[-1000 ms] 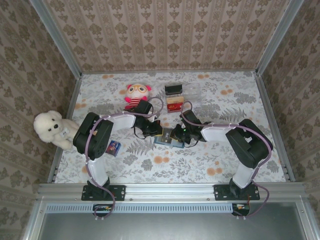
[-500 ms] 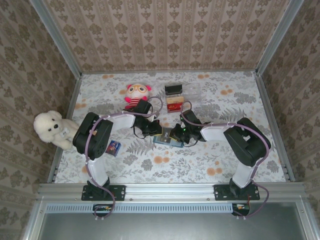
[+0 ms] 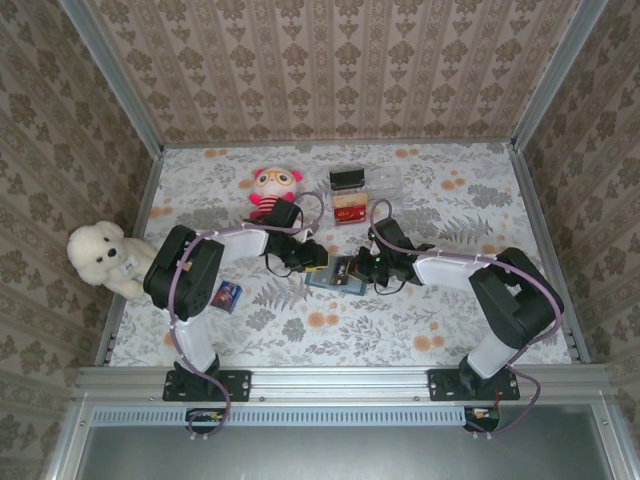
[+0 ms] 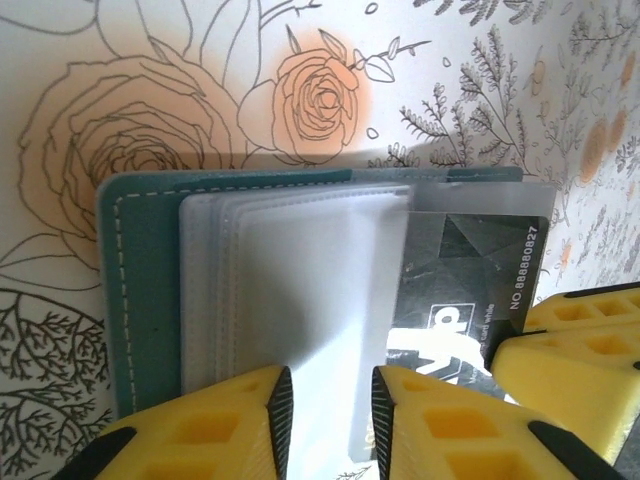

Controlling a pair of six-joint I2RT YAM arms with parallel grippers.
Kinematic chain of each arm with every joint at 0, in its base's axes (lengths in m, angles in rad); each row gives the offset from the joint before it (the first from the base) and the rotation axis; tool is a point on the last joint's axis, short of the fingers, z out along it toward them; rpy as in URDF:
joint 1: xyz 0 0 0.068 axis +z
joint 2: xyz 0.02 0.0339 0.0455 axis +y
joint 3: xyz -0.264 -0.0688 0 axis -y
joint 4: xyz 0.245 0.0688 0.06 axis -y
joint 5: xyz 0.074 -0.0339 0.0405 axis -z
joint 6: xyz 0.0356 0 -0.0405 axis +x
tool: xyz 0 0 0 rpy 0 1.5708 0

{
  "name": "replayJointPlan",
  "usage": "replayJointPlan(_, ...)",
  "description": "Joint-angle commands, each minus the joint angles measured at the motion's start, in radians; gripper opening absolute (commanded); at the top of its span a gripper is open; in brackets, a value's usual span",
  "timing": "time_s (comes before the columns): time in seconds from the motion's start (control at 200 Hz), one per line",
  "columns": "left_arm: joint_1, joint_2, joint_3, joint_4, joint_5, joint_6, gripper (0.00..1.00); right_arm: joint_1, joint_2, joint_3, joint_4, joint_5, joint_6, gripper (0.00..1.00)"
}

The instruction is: Take the credit cards out of the card holder

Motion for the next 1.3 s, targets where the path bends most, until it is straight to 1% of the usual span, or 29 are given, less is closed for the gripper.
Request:
replayJointPlan(0.0,0.012,-0.033,-0.005,-0.025,-0.002,0.018,0.35,-0.022,-0.058,-0.029,-0.099,0.002,-0.055,0.01)
replayJointPlan(0.07,0.017,-0.055,0.002,-0.017,0.004,0.013,0.4,-0.036,-0.091,-0.037,-0.092,-0.018,-0.068,0.0)
replayJointPlan(0.08,0.018,-0.059,0.004,-0.014,0.025,0.01,0.41,-0.038,-0.096,-0.037,-0.089,-0.022,-0.069,0.0)
replayJointPlan(0.105,0.019,-0.069,0.003,-0.007,0.036,0.006,0.42,-0.043,-0.11,-0.04,-0.079,-0.031,-0.074,0.0)
replayJointPlan(0.245,0.04,-0.115,-0.002,0.023,0.069,-0.027,0.5,-0.074,-0.185,-0.057,-0.001,-0.096,-0.074,0.0)
replayJointPlan(0.31,0.055,-0.132,-0.022,0.057,0.099,-0.046,0.55,-0.091,-0.213,-0.066,0.044,-0.129,-0.064,0.0)
replayJointPlan(0.37,0.07,-0.154,-0.05,0.111,0.137,-0.072,0.62,-0.107,-0.228,-0.071,0.096,-0.164,-0.052,0.0)
replayJointPlan(0.515,0.086,-0.216,-0.103,0.248,0.218,-0.14,0.83,-0.124,-0.228,-0.07,0.248,-0.26,-0.009,0.0)
replayJointPlan(0.56,0.085,-0.225,-0.107,0.263,0.238,-0.151,0.87,-0.125,-0.225,-0.068,0.3,-0.291,0.004,0.0)
replayJointPlan(0.625,0.085,-0.231,-0.108,0.301,0.286,-0.171,0.88,-0.127,-0.208,-0.058,0.356,-0.328,0.021,0.0)
replayJointPlan(0.64,0.085,-0.233,-0.11,0.312,0.296,-0.178,0.88,-0.128,-0.205,-0.055,0.369,-0.337,0.024,0.0)
replayJointPlan(0.66,0.111,-0.235,-0.112,0.328,0.307,-0.187,0.88,-0.128,-0.199,-0.05,0.381,-0.347,0.03,0.0)
replayJointPlan(0.8,0.113,-0.252,-0.136,0.486,0.387,-0.284,0.85,-0.128,-0.164,-0.015,0.449,-0.409,0.069,0.0)
replayJointPlan(0.88,0.113,-0.256,-0.151,0.576,0.412,-0.348,0.79,-0.128,-0.157,-0.005,0.474,-0.417,0.088,0.0)
replayJointPlan(0.955,0.115,-0.26,-0.173,0.678,0.426,-0.426,0.71,-0.132,-0.156,-0.003,0.492,-0.406,0.103,0.0)
replayJointPlan(1.02,0.117,-0.259,-0.196,0.771,0.427,-0.497,0.68,-0.135,-0.158,-0.009,0.519,-0.385,0.127,0.0)
replayJointPlan(1.095,0.117,-0.254,-0.23,0.886,0.415,-0.592,0.62,-0.137,-0.152,-0.02,0.566,-0.36,0.165,0.0)
replayJointPlan(1.19,0.117,-0.232,-0.273,1.091,0.392,-0.739,0.52,-0.137,-0.138,-0.03,0.633,-0.337,0.212,0.0)
replayJointPlan(1.295,0.112,-0.173,-0.296,1.367,0.383,-0.933,0.46,-0.136,-0.126,-0.036,0.672,-0.312,0.241,0.0)
